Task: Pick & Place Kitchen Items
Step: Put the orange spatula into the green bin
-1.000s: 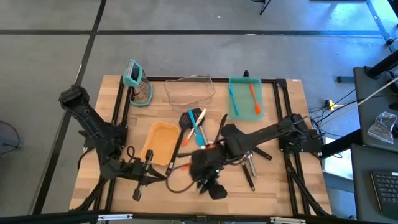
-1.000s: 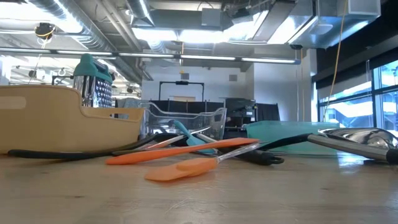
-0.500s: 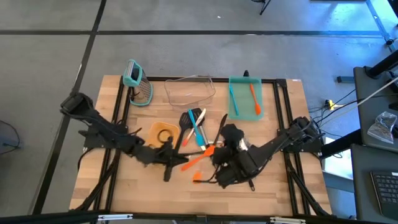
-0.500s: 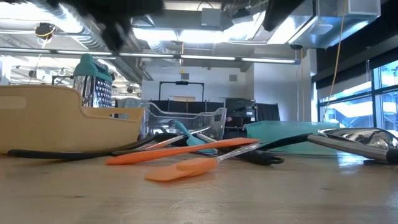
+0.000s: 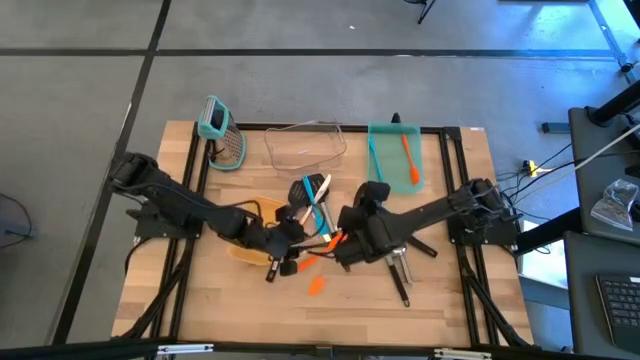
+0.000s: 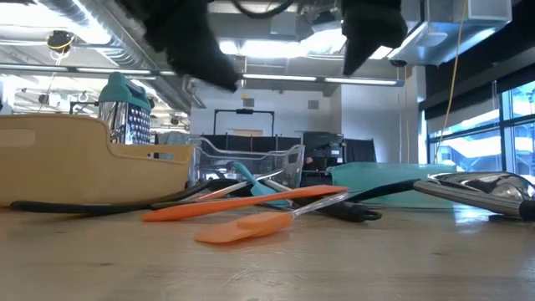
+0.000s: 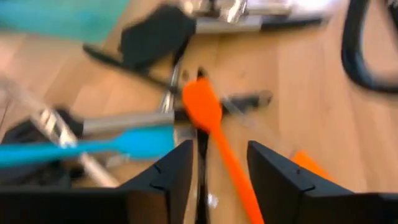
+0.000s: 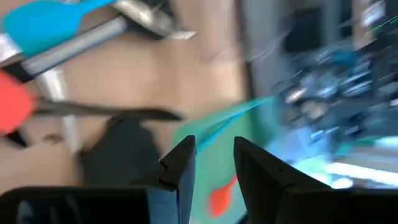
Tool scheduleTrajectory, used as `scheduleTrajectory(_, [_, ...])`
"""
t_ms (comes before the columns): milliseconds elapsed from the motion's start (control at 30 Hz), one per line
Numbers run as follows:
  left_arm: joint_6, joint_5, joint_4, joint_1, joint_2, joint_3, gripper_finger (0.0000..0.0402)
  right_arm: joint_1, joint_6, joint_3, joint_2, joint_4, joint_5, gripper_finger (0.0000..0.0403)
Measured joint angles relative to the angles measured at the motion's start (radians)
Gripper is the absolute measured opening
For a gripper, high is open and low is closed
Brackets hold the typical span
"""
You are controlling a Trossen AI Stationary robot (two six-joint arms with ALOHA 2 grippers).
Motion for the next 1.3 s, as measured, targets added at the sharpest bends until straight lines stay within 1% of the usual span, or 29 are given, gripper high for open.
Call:
scheduleTrajectory(67, [-0.017, -0.029, -0.034, -0.018, 0.023, 0.0, 0.0169, -0.017, 0.006, 0.0, 0.0, 0.048, -0.087, 0.0112])
scheduleTrajectory(167, [-0.019, -0.094, -0.071, -0.042, 0.056, 0.0, 0.0183, -0.031, 0.004, -0.002, 0.0, 0.146, -0.181, 0.0112])
scheduleTrajectory(233, [-0.01, -0.123, -0.068, -0.056, 0.075, 0.0, 0.0189, -0.032, -0.064, -0.002, 0.0, 0.204, -0.233, 0.0112])
scheduleTrajectory(333, [0.033, -0.136, -0.059, -0.064, 0.088, 0.0, 0.0191, -0.039, -0.161, -0.002, 0.0, 0.278, -0.246, 0.0112])
scheduleTrajectory(433, [0.082, -0.166, -0.057, -0.054, 0.089, 0.0, 0.0191, -0.061, -0.165, -0.002, -0.012, 0.244, -0.246, 0.0112])
scheduleTrajectory(467, [0.099, -0.177, -0.054, -0.05, 0.089, 0.0, 0.019, -0.067, -0.152, -0.01, -0.026, 0.231, -0.225, 0.0112])
scheduleTrajectory(567, [0.146, -0.2, -0.053, -0.033, 0.084, 0.0, 0.019, -0.058, -0.06, -0.087, -0.1, 0.203, -0.06, 0.0112])
scheduleTrajectory(633, [0.174, -0.209, -0.041, -0.016, 0.081, 0.0, 0.0191, -0.034, 0.016, -0.177, -0.186, 0.209, 0.03, 0.0112])
scheduleTrajectory(700, [0.202, -0.226, -0.032, -0.004, 0.076, 0.0, 0.0192, -0.001, 0.07, -0.286, -0.302, 0.257, 0.078, 0.0112])
scheduleTrajectory(767, [0.225, -0.234, 0.0, 0.01, 0.073, 0.0, 0.0191, 0.039, 0.084, -0.415, -0.434, 0.353, 0.116, 0.0112])
scheduleTrajectory(833, [0.243, -0.211, 0.037, 0.022, 0.071, 0.0, 0.0189, 0.084, 0.043, -0.55, -0.557, 0.512, 0.138, 0.0112])
scheduleTrajectory(900, [0.252, -0.14, 0.096, 0.046, 0.071, 0.0, 0.0189, 0.119, -0.04, -0.675, -0.673, 0.683, 0.139, 0.0112])
scheduleTrajectory(967, [0.247, -0.045, 0.145, 0.071, 0.071, 0.0, 0.0191, 0.145, -0.153, -0.787, -0.77, 0.874, 0.114, 0.0112])
scheduleTrajectory(1000, [0.242, 0.001, 0.166, 0.083, 0.071, 0.0, 0.0191, 0.149, -0.225, -0.838, -0.812, 0.974, 0.087, 0.0112])
scheduleTrajectory(1033, [0.232, 0.042, 0.179, 0.09, 0.07, 0.0, 0.0191, 0.149, -0.304, -0.88, -0.847, 1.076, 0.038, 0.0112])
scheduleTrajectory(1067, [0.221, 0.071, 0.184, 0.096, 0.07, 0.0, 0.0191, 0.144, -0.38, -0.915, -0.88, 1.182, -0.032, 0.0112])
scheduleTrajectory(1100, [0.211, 0.097, 0.183, 0.1, 0.07, 0.0, 0.0191, 0.134, -0.455, -0.948, -0.91, 1.284, -0.129, 0.0112])
scheduleTrajectory(1133, [0.199, 0.122, 0.183, 0.104, 0.07, 0.0, 0.019, 0.12, -0.527, -0.974, -0.934, 1.381, -0.25, 0.0112])
scheduleTrajectory(1200, [0.177, 0.182, 0.181, 0.11, 0.07, 0.0, 0.0188, 0.085, -0.635, -1.014, -0.965, 1.546, -0.533, 0.0112])
scheduleTrajectory(1233, [0.165, 0.204, 0.181, 0.111, 0.073, 0.0, 0.0187, 0.063, -0.66, -1.022, -0.975, 1.593, -0.67, 0.0112])
scheduleTrajectory(1267, [0.157, 0.21, 0.184, 0.111, 0.08, 0.0, 0.0186, 0.042, -0.662, -1.023, -0.979, 1.619, -0.764, 0.0112])
scheduleTrajectory(1300, [0.149, 0.209, 0.179, 0.109, 0.086, 0.0, 0.0185, 0.023, -0.652, -1.023, -0.98, 1.641, -0.834, 0.0112])
